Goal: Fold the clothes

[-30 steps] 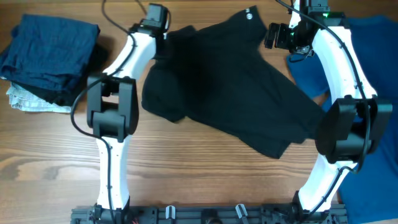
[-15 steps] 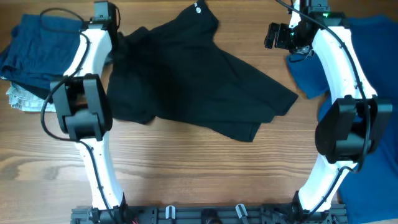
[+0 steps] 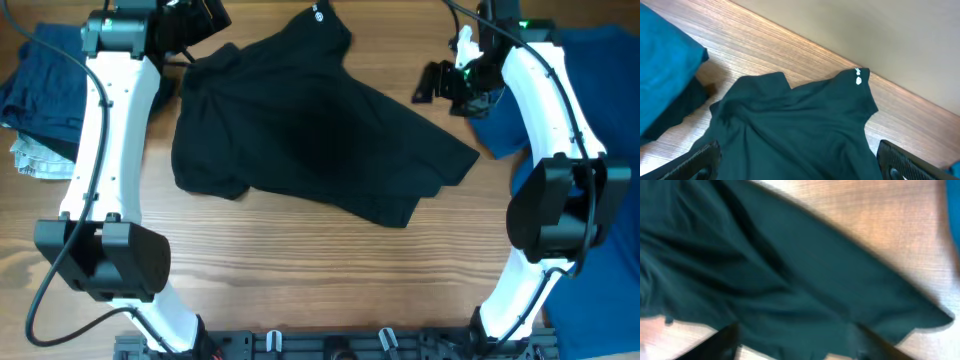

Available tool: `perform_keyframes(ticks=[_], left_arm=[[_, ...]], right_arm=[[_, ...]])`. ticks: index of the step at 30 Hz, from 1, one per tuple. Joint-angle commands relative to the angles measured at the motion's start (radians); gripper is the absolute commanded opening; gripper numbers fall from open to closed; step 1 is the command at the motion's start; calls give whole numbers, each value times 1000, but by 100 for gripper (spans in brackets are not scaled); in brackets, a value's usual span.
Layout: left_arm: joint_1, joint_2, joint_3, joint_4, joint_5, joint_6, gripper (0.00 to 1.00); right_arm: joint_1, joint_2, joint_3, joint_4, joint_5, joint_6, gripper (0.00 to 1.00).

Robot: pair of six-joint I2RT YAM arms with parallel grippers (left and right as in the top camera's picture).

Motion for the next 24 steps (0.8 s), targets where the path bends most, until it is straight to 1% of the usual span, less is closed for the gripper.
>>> perform_keyframes(ticks=[1, 2, 3, 7, 9, 11, 14, 16, 18, 20, 22, 24], left_arm=[[4, 1, 6, 1, 29, -3, 100], [4, 1, 6, 1, 29, -3, 100], [4, 1, 6, 1, 28, -3, 100], [4, 1, 6, 1, 28, -3, 100], [4, 1, 6, 1, 28, -3, 100], [4, 1, 6, 1, 28, -3, 100], [4, 1, 6, 1, 29, -3, 100], [4, 1, 6, 1, 28, -3, 100], [4, 1, 6, 1, 28, -3, 100], [4, 1, 6, 1, 28, -3, 100], [4, 1, 6, 1, 28, -3, 100], [4, 1, 6, 1, 28, -3, 100]], right_arm=[[0, 6, -5, -77, 70, 12, 54], [0, 6, -24, -113, 162, 96, 55], [0, 6, -47, -119, 209, 106, 56], [6, 6, -145, -59, 219, 95, 56], [42, 6, -203, 2, 219, 83, 53], [72, 6, -230, 39, 233, 50, 52], [138, 6, -284, 126, 371, 34, 56], [162, 6, -307, 163, 372, -23, 57], [189, 6, -336, 220, 397, -174, 61], [196, 6, -354, 264, 457, -257, 62], [193, 6, -360, 291, 466, -293, 61], [193, 6, -361, 307, 454, -297, 56]])
